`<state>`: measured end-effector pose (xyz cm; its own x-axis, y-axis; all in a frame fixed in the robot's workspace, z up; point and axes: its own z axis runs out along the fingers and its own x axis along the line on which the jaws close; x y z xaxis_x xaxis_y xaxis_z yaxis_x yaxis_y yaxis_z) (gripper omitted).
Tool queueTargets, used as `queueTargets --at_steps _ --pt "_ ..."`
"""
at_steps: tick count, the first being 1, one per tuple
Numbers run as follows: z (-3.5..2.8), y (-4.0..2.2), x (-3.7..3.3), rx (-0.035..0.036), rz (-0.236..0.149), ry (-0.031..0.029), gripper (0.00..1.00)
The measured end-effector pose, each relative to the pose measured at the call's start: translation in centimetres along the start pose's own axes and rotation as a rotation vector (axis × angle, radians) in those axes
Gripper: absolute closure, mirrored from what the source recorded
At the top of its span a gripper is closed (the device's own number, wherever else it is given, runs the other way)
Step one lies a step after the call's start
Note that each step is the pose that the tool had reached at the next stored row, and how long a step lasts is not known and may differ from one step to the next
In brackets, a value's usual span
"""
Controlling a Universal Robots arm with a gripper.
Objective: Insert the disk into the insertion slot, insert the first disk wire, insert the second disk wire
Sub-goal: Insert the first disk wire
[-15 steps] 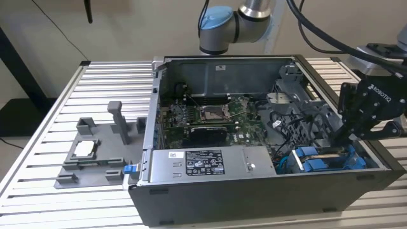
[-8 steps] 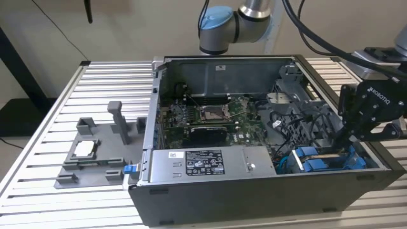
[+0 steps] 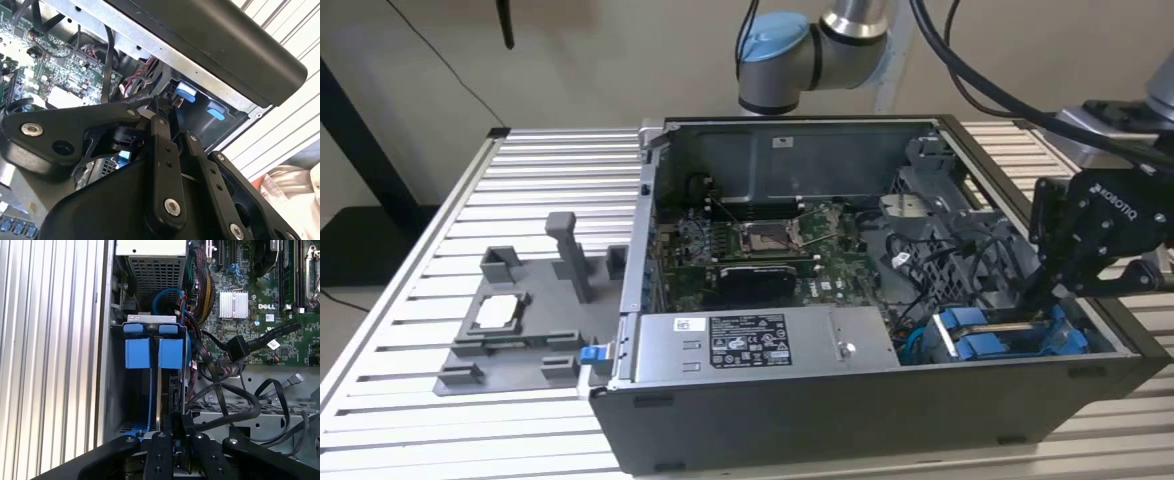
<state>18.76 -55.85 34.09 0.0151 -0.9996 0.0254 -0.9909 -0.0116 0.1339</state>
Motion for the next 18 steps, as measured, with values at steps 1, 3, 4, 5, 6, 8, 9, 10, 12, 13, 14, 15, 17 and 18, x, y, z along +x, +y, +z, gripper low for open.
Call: queueTargets --at_steps 1,3,4,5,6,8,9,10,12,13,14,15,17,18 --pt "0.02 0.0 -0.01 -0.0001 0.002 -0.0003 0.81" --pt "0.05 0.0 -0.02 -0.0002 0.006 -0.0007 0.81" --pt "0.07 0.0 -0.04 -0.0002 0.008 -0.0011 0.81" --pt "0.08 0.01 -0.06 -0.0003 0.01 -0.0015 0.81" --pt "0.08 0.01 -0.08 -0.0003 0.011 -0.0014 0.81" --pt "0.11 0.02 -0.12 -0.0003 0.013 -0.0018 0.81" --pt "0.14 0.02 -0.13 -0.0003 0.013 -0.0018 0.81" --pt "0.18 0.01 -0.13 -0.0003 0.014 -0.0018 0.81" --pt "0.29 0.0 -0.13 -0.0003 0.014 -0.0016 0.81" --pt "0.36 -0.01 -0.14 -0.0003 0.014 -0.0015 0.81" --pt "0.44 -0.02 -0.14 -0.0003 0.014 -0.0016 0.81" --pt "0.52 -0.03 -0.14 -0.0003 0.014 -0.0018 0.81" --pt "0.67 -0.05 -0.14 -0.0003 0.015 -0.0017 0.81" --pt "0.74 -0.05 -0.14 -0.0003 0.015 -0.0014 0.81"
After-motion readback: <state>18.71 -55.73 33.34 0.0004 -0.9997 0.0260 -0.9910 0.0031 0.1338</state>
